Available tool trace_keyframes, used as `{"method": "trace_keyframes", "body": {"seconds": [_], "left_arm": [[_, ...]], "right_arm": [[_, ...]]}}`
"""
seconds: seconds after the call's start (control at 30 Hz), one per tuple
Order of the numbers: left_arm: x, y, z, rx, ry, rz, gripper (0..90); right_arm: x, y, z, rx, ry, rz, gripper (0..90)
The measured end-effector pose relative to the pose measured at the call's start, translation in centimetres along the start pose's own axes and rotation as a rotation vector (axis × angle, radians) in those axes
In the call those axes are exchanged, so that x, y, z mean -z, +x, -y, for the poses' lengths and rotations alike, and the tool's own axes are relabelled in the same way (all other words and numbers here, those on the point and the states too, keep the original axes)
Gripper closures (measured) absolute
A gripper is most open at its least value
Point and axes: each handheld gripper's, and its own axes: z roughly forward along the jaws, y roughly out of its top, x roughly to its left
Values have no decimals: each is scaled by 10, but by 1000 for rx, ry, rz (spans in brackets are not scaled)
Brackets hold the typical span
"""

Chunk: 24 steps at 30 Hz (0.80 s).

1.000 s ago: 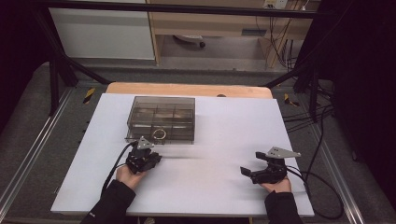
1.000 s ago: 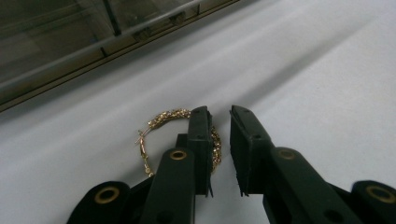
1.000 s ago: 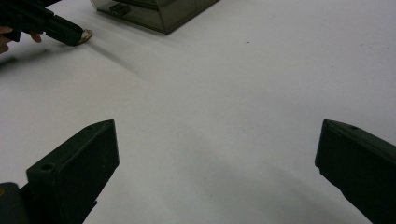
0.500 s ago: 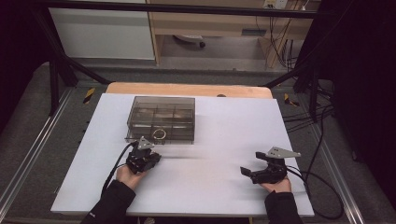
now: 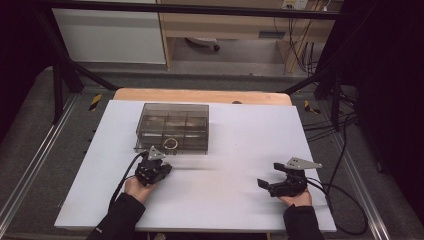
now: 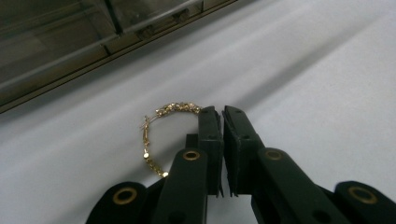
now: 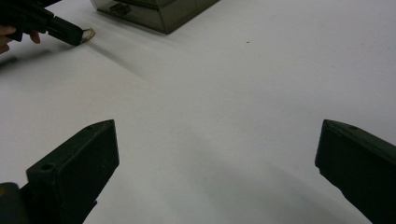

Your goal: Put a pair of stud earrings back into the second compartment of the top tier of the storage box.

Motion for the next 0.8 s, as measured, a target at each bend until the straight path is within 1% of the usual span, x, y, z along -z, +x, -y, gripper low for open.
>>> {"method": "trace_keyframes", "body": {"seconds": [0.4, 0.7, 0.8], "left_arm": [[3, 0, 0, 8, -5, 9, 855], [8, 0, -1, 5, -18, 10, 856], [10, -1, 0, -3, -20, 9, 856]], "right_arm": [[0, 0, 0, -1, -1, 0, 4], [0, 0, 0, 1, -3, -1, 4], [1, 0, 0, 0, -3, -1, 4]]}}
